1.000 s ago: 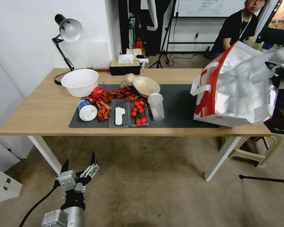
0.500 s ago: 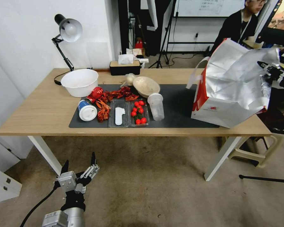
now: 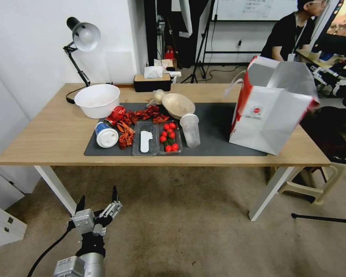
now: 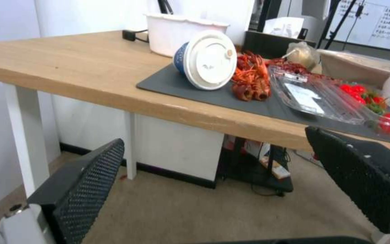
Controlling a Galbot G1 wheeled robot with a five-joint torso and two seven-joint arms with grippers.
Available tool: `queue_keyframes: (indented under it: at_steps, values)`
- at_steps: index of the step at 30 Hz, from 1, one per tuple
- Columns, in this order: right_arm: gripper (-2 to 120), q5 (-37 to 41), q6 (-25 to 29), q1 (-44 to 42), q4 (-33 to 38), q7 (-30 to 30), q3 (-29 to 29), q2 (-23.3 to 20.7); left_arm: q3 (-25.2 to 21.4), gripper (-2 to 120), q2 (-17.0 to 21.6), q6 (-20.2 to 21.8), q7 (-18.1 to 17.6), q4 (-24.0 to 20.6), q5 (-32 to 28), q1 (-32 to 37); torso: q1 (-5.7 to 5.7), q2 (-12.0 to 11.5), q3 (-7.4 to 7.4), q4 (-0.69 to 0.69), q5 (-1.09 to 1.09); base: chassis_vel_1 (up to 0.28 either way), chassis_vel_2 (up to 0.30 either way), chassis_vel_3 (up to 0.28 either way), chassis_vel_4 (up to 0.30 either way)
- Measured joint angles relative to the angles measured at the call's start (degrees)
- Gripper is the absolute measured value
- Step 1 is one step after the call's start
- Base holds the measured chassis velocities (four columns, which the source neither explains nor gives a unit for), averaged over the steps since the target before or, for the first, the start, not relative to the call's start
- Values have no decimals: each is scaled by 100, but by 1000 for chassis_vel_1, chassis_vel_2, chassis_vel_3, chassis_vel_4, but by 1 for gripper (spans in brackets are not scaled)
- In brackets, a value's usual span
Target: Pick up the food delivery bag from the floor and place it on the table.
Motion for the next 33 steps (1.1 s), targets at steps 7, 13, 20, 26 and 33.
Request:
queue_keyframes:
  at_steps: [7,13,20,26,33]
  values:
    - [99,-86,7,27,-5,-4,-21,-5,-4,100,12,4,3,-6,0,0,0,0,0,0,1,0,0,0,0]
    - [100,-189,39,-15,44,-8,0,-31,2,100,10,9,5,-17,0,2,0,0,0,-1,0,0,0,0,0]
    - [100,-372,152,-64,175,-10,61,-33,-13,100,14,10,-1,-37,-1,11,0,0,0,0,0,0,0,0,0]
    - [100,-1046,465,-362,396,-159,317,-59,-16,100,6,10,-6,-46,-6,3,0,0,0,1,0,0,0,0,0]
    - [100,-1702,853,-1380,919,-349,981,-173,-22,100,3,10,-4,-48,-18,-10,0,0,-1,-1,0,0,0,0,0]
